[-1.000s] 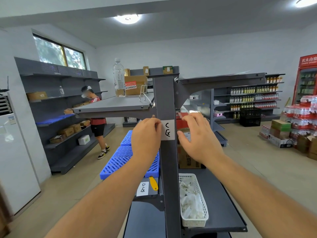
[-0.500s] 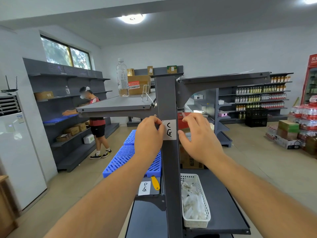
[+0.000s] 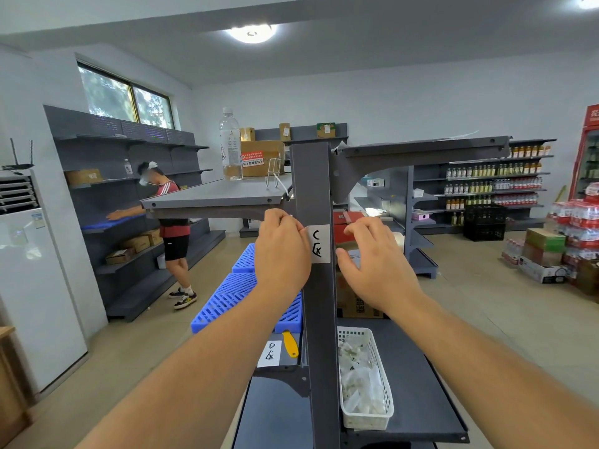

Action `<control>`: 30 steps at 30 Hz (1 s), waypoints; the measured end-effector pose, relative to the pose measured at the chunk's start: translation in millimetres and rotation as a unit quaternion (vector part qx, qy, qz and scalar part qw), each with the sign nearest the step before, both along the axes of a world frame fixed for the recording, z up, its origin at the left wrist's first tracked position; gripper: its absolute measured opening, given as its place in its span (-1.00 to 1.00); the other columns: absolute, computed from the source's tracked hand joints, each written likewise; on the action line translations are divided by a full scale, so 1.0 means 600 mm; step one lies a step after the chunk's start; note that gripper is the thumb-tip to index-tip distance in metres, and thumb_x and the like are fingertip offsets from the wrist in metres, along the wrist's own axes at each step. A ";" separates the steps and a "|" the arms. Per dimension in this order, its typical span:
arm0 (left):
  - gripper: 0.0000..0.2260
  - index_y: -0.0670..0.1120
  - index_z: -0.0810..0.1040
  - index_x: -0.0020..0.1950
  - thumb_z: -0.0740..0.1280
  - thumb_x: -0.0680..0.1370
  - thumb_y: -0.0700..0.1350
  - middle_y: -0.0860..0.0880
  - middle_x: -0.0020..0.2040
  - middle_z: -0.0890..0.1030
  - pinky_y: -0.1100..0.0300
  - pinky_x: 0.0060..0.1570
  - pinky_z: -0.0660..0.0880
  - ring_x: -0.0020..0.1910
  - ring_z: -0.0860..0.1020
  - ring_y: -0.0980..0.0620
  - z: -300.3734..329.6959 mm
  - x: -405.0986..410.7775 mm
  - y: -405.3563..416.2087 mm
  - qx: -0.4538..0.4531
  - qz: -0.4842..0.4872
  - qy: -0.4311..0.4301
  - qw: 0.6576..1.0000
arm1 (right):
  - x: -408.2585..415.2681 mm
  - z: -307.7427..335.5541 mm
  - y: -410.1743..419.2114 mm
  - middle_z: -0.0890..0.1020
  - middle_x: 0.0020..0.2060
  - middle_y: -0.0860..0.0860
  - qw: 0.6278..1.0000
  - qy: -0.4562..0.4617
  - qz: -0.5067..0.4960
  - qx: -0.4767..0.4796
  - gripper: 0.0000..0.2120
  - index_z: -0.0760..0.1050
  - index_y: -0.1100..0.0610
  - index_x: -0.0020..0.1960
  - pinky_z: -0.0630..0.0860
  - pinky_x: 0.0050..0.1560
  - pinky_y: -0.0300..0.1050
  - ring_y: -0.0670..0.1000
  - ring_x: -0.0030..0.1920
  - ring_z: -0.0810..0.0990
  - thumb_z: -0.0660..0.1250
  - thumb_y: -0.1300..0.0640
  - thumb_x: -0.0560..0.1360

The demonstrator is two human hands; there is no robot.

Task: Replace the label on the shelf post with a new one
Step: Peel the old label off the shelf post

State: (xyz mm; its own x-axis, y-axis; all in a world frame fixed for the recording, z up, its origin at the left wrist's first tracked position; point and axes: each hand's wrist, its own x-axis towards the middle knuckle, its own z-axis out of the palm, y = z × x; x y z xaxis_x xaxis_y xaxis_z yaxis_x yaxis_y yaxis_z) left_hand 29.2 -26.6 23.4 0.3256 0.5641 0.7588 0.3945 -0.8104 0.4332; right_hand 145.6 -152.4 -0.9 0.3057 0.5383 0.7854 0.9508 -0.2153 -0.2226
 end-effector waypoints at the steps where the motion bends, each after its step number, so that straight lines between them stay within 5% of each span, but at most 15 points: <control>1: -0.86 -0.14 0.56 -0.03 0.34 0.64 -0.08 -0.07 0.17 0.45 0.04 -0.01 0.66 0.07 0.52 -0.01 0.000 -0.001 -0.002 -0.002 -0.002 0.004 1.000 | -0.001 0.001 0.000 0.48 0.20 0.01 1.000 -0.001 0.000 -0.001 -0.69 0.47 0.11 0.28 0.43 0.12 -0.16 0.02 0.18 0.45 0.31 0.00 0.59; 8: -0.91 -0.13 0.55 0.05 0.32 0.65 -0.12 -0.06 0.21 0.43 0.05 0.05 0.65 0.14 0.53 -0.01 -0.012 -0.010 -0.012 -0.001 -0.019 0.020 1.000 | -0.004 0.009 0.000 0.51 0.17 -0.01 1.000 0.011 0.009 -0.002 -0.71 0.47 0.08 0.26 0.50 0.11 -0.11 0.01 0.16 0.46 0.29 -0.02 0.60; 13: -0.88 -0.12 0.55 0.07 0.25 0.69 -0.11 0.00 0.19 0.40 0.23 0.04 0.50 0.11 0.50 0.05 -0.018 -0.017 -0.016 -0.003 -0.046 0.011 0.999 | -0.009 0.008 0.005 0.54 0.14 -0.01 0.999 0.032 0.020 -0.006 -0.74 0.48 0.08 0.26 0.50 0.14 -0.09 0.01 0.15 0.49 0.26 -0.01 0.63; 20: -0.88 -0.11 0.52 0.06 0.22 0.70 -0.14 0.04 0.16 0.36 0.31 0.01 0.33 0.06 0.43 0.11 -0.023 -0.030 -0.026 -0.021 -0.072 0.009 0.997 | -0.015 0.009 0.006 0.58 -0.08 -0.05 0.992 0.118 0.036 0.007 -0.82 0.50 0.04 0.16 0.61 -0.04 0.06 -0.01 -0.08 0.57 0.24 0.00 0.63; 30: -0.92 -0.04 0.43 0.03 0.22 0.71 -0.13 0.05 0.11 0.35 0.18 0.03 0.66 0.16 0.41 0.09 -0.024 -0.040 -0.029 -0.105 -0.130 -0.013 0.986 | -0.019 0.012 0.004 0.60 -0.10 -0.03 0.987 0.151 0.051 0.001 -0.85 0.51 0.02 0.17 0.61 -0.06 -0.01 -0.05 -0.10 0.57 0.24 0.03 0.65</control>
State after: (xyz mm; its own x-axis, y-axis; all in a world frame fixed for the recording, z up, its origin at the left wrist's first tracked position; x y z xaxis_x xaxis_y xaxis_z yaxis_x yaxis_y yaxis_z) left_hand 4.9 -44.2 9.0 0.4628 0.6090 0.6441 0.1715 -0.7744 0.6090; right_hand 134.4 -150.2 6.5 0.4712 0.5766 0.6675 0.8573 -0.1218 -0.5001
